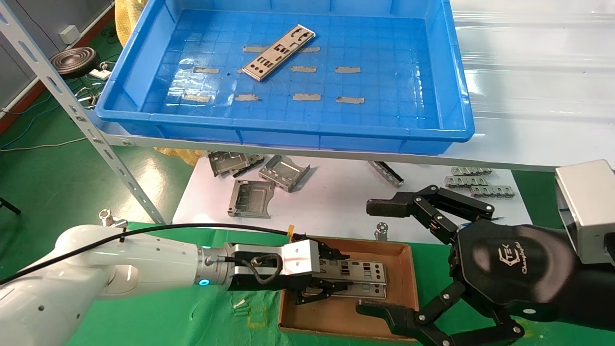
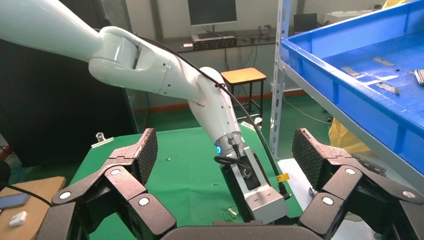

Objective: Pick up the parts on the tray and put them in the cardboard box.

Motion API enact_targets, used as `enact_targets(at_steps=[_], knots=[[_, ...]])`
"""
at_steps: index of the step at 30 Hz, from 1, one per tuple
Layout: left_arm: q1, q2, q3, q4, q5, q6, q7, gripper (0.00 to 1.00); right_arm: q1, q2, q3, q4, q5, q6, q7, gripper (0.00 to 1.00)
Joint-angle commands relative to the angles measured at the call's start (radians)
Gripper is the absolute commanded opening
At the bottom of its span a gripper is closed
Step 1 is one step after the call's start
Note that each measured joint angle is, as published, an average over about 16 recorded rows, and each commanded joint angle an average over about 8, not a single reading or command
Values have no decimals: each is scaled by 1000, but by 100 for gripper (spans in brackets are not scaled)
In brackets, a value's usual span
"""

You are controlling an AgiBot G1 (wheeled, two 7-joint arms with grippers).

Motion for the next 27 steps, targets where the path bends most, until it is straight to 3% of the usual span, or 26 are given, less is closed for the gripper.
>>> enact_targets(at_steps=[1, 12, 22, 27], knots=[[-1, 2, 2, 6, -2, -4, 2, 100, 0, 0, 0, 0, 0, 0, 0, 100], [-10, -13, -7, 34, -45, 56, -19, 100, 0, 0, 0, 0, 0, 0, 0, 100], [-4, -73, -61, 98, -161, 292, -133, 100, 0, 0, 0, 0, 0, 0, 0, 100], [-6, -94, -67, 109, -181, 342, -150, 100, 0, 0, 0, 0, 0, 0, 0, 100]])
